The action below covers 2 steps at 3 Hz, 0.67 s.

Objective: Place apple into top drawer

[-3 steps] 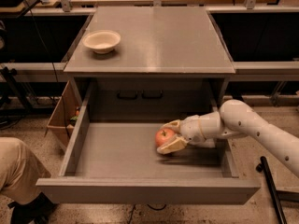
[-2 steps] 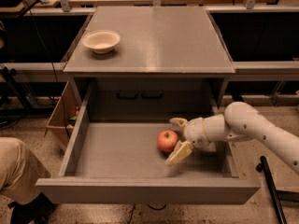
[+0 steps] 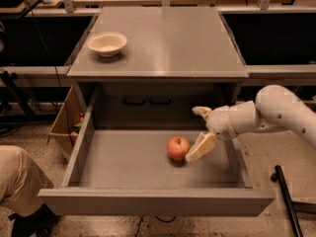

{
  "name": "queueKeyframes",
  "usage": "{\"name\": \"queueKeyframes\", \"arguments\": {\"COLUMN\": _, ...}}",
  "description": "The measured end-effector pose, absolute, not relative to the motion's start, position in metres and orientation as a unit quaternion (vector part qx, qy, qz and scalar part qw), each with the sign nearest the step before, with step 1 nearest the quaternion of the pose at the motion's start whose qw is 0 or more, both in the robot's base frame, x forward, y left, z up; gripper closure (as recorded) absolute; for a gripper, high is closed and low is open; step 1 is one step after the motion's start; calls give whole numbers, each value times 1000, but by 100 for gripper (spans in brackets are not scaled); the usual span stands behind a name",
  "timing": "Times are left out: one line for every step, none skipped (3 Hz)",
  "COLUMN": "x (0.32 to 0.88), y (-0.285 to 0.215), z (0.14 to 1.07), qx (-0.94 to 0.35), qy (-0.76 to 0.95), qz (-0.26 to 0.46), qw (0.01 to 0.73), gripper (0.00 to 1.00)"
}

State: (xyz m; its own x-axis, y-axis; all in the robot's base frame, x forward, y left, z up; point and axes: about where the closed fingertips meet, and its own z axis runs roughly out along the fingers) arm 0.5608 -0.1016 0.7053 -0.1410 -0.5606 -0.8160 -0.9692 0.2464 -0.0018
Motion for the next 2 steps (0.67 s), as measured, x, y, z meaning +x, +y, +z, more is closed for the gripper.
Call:
{"name": "queueKeyframes", "arguments": {"x": 562, "y": -114, "z": 782, "qx": -564, "qy": 689, "qz": 244, "qw": 384, "gripper": 0}}
{"name": "queueKeyframes", "arguments": {"x": 563, "y": -115, "z": 798, "qx": -569, "qy": 685, "qz": 235, "qw": 389, "gripper": 0}}
